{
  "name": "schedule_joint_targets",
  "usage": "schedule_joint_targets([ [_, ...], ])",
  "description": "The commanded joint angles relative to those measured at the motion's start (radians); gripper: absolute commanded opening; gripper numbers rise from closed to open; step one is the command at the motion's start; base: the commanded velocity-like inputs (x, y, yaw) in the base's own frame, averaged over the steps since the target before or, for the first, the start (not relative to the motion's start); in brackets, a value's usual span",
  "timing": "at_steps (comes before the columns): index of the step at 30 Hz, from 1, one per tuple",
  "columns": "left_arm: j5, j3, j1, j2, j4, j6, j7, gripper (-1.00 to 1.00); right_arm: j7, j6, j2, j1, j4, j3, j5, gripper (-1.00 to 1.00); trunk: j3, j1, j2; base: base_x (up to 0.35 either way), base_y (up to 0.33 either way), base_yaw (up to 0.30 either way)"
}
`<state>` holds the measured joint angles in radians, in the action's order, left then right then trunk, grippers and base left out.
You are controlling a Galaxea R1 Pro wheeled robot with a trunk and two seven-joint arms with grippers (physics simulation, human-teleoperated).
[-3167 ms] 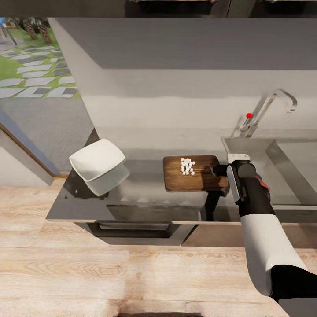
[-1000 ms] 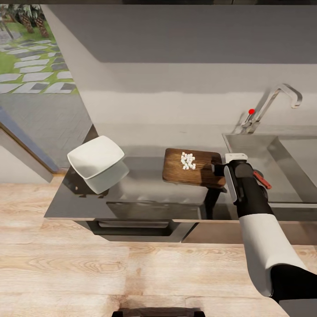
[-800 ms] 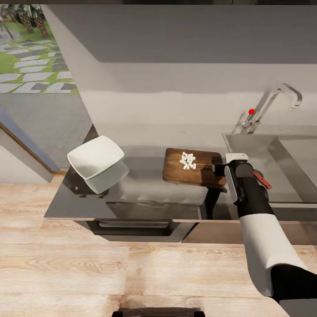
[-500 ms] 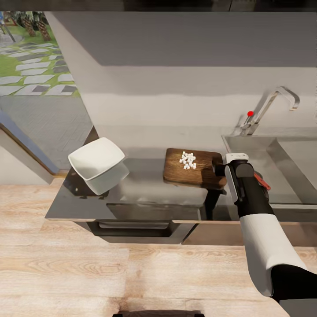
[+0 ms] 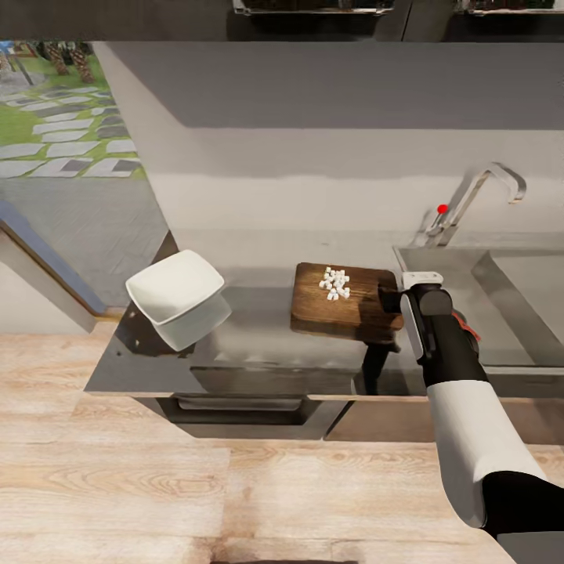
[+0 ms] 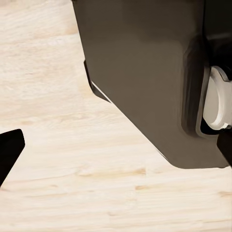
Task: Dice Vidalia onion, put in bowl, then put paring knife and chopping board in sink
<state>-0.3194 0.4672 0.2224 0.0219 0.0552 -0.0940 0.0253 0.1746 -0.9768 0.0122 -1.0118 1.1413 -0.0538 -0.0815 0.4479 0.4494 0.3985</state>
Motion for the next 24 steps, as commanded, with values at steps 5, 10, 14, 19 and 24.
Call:
schedule_joint_targets([
  [5, -0.007, 0.009, 0.002, 0.002, 0.005, -0.007, 0.001, 1.00, -0.004, -0.006, 0.000, -0.001, 0.013, 0.000, -0.004, -1.00, -0.007, 0.001, 0.002, 0.000, 0.233, 0.000],
  [10, -0.007, 0.008, 0.002, 0.001, 0.003, -0.007, 0.001, 1.00, -0.004, -0.006, -0.002, -0.001, 0.015, 0.000, -0.004, -1.00, -0.014, 0.001, 0.002, 0.000, 0.057, 0.000],
  [14, -0.007, 0.008, 0.002, 0.001, 0.003, -0.007, 0.001, 1.00, -0.004, -0.006, -0.003, -0.001, 0.015, 0.000, -0.004, -1.00, -0.021, 0.001, 0.002, 0.000, 0.002, 0.000],
  [19, -0.007, 0.008, 0.002, 0.001, 0.003, -0.007, 0.001, 1.00, -0.004, -0.006, -0.004, -0.001, 0.015, 0.000, -0.004, -1.00, -0.029, 0.001, 0.002, 0.000, 0.116, 0.000],
  [24, -0.007, 0.008, 0.002, 0.000, 0.003, -0.007, 0.001, 1.00, -0.004, -0.006, -0.006, -0.001, 0.015, 0.000, -0.004, -1.00, -0.037, 0.001, 0.002, 0.000, 0.221, 0.000],
])
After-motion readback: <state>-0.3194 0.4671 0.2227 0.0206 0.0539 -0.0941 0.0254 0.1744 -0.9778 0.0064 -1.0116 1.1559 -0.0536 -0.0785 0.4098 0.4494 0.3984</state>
